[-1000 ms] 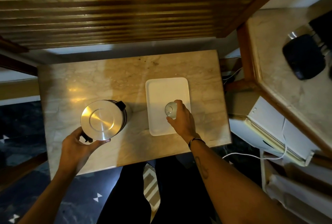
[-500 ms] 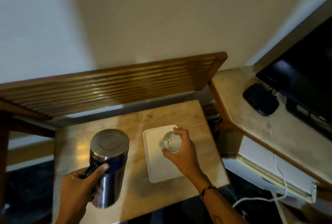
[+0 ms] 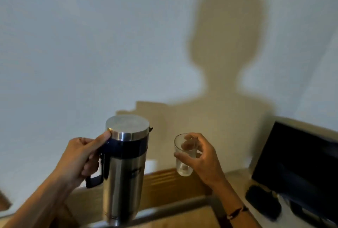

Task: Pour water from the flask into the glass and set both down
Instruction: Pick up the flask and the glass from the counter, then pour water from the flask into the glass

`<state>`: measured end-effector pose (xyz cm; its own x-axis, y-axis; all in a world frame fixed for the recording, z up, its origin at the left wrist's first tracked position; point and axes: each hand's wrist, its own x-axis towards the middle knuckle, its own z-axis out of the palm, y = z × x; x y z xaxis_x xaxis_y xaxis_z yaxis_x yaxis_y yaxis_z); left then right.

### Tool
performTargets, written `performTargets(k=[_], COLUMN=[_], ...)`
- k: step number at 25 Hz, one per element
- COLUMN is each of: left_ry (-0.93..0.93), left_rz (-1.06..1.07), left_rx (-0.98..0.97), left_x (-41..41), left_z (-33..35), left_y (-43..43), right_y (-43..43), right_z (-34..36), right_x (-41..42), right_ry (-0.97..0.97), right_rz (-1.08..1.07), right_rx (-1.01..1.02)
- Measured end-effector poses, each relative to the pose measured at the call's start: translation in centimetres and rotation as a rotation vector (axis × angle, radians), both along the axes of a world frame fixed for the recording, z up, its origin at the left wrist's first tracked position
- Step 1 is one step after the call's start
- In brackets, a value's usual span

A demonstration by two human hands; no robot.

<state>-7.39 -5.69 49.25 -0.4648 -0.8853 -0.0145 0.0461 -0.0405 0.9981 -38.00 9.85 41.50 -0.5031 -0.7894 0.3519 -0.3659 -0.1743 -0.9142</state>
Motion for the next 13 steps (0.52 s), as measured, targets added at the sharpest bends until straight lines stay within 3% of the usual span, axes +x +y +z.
performTargets(k=[5, 13], left_ry=[0.017, -0.392], left_rz=[-0.186, -0.411], left_rx=[-0.173, -0.361], left_x=[-2.1, -5.7], left_z=[15.0, 29.9], left_y=[-2.0, -2.8], right_y=[-1.4, -2.5], right_z=[13.2, 22.5], right_x=[-1.1, -1.3], right_ry=[0.108, 0.095], right_rz=[0.046, 0.122], right_rx=[-0.094, -0.129])
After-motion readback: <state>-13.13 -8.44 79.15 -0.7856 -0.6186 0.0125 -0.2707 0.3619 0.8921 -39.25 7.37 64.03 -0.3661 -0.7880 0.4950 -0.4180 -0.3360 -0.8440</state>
